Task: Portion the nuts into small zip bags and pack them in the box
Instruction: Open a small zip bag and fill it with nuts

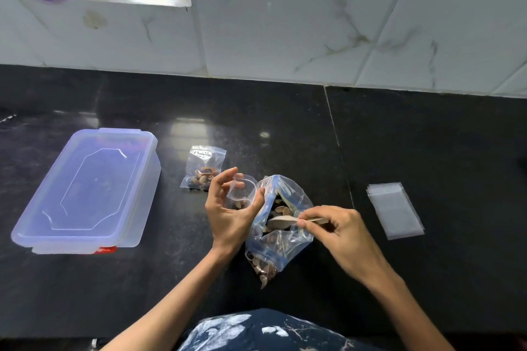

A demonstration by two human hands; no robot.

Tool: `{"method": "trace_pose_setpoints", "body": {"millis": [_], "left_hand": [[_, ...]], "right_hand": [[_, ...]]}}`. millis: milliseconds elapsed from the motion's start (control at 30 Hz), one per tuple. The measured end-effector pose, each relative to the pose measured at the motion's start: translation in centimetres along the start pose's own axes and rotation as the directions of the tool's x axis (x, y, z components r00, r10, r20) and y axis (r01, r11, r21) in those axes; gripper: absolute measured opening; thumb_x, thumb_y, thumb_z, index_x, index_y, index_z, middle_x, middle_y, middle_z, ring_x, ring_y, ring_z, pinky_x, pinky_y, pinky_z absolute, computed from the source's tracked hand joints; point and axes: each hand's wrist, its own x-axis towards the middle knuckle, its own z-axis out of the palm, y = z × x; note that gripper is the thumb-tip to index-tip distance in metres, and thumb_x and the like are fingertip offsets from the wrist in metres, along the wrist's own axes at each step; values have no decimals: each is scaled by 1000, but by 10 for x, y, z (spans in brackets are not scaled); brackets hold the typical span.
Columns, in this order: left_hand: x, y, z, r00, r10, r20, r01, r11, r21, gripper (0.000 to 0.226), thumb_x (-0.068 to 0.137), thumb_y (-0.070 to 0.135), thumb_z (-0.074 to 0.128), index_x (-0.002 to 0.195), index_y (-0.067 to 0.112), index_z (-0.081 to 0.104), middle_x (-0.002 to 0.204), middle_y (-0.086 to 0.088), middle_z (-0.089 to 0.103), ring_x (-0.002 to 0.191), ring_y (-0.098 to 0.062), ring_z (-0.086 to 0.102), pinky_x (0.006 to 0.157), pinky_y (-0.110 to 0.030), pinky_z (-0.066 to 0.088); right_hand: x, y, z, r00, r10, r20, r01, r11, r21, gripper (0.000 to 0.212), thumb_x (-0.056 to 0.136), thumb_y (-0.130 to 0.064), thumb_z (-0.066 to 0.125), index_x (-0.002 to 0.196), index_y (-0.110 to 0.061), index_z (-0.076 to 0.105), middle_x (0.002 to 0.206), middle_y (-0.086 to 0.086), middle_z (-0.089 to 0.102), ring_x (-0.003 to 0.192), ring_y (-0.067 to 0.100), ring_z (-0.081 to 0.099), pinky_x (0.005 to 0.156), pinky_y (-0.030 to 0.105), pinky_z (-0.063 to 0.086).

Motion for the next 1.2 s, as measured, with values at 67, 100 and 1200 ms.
{"method": "trace_pose_setpoints", "body": {"millis": [67, 100, 1200], "left_hand": [[-1, -1, -1, 1000, -6, -16, 6, 1000, -10, 52, 64, 22, 81, 109, 24, 55, 95, -4, 62, 82, -14, 62, 55, -21, 54], [-1, -1, -1, 1000, -8, -25, 7, 1000, -10, 51, 64, 23, 81, 109, 24, 55, 95, -3, 62, 81, -14, 62, 55, -21, 54], [-9, 0, 7, 993, -52, -111, 46, 997, -62, 54, 65, 20, 81, 111, 22, 52, 95, 11, 63, 82, -10, 64, 62, -24, 58]], "right_hand": [[-2, -1, -5, 999, 33, 17, -34, 998, 48, 10, 86, -30, 66, 93, -29, 72, 88, -17, 70, 88, -4, 63, 75, 14, 50], [-2, -1, -5, 999, 42, -2, -42, 997, 60, 10, 86, -30, 66, 93, -29, 73, 87, -17, 70, 87, -4, 63, 74, 14, 50], [25, 12, 1, 798, 542, 263, -597, 650, 471, 24, 98, -25, 49, 102, -3, 59, 68, 5, 70, 45, 8, 53, 35, 15, 32]]}}
